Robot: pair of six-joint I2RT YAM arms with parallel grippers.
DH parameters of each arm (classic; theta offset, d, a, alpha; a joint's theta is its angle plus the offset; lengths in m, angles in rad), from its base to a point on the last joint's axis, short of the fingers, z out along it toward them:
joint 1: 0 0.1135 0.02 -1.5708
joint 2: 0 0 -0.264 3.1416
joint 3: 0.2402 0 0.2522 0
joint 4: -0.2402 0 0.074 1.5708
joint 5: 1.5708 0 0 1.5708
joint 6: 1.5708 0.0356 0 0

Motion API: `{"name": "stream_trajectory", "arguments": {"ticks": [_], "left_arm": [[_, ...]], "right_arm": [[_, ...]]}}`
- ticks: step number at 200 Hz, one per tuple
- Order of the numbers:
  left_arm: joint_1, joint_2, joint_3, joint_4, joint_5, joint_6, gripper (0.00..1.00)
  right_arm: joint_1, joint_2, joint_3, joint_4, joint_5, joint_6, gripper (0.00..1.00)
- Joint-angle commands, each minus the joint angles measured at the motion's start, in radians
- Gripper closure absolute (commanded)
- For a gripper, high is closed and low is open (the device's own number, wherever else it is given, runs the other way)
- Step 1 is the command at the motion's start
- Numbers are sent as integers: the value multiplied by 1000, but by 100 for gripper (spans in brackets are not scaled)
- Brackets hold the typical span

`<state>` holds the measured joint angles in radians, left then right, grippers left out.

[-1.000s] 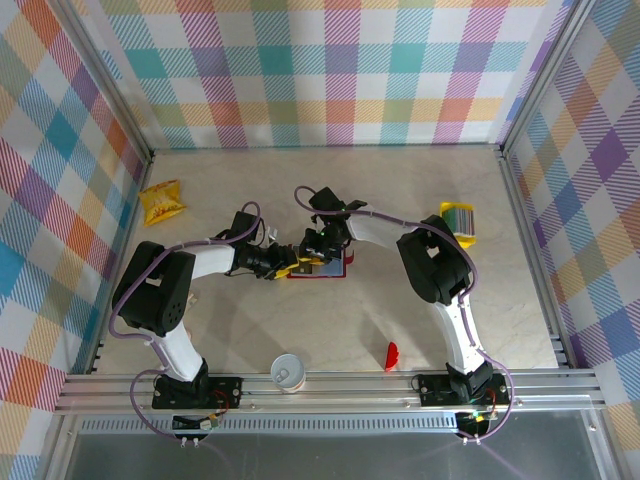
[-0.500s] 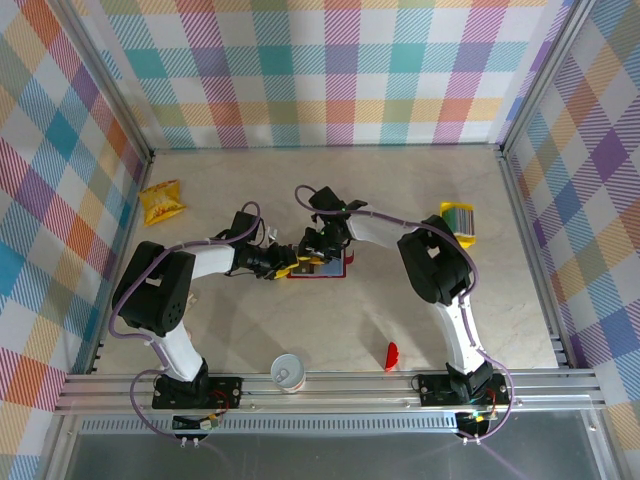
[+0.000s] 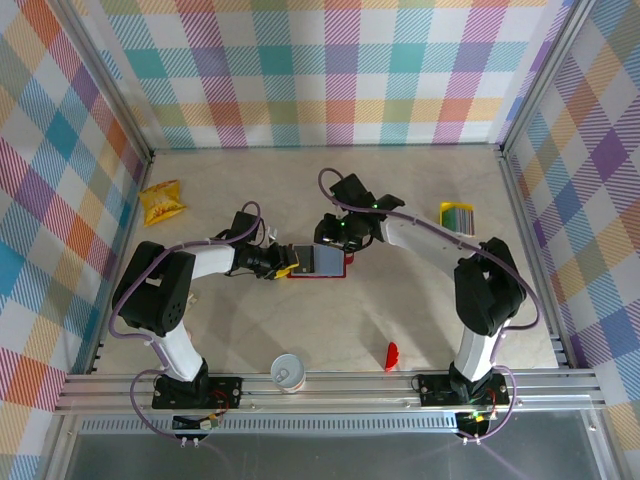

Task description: Put the credit cards into the card holder

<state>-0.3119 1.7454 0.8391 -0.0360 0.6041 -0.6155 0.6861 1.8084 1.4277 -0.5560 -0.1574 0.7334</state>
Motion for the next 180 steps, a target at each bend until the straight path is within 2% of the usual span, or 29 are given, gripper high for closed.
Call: {"name": "stream_trajectory", "arguments": {"ticks": [1,42,79,180], "left_arm": [[-4,-11,-17,14,-9,8,64],[-4,-10,-12,6,-6,12,64],[-4,-10,-11,9,-4,10,64],[-4,4,-20,22,-1,7,64]], "right_arm": [[9,95,60,-62,-47,-35,67],[27,239,174,-90,-53,-20,67],[33,323,237,-122,-47,-11,62],[35,405,278,-126,-64,-11,61]]}}
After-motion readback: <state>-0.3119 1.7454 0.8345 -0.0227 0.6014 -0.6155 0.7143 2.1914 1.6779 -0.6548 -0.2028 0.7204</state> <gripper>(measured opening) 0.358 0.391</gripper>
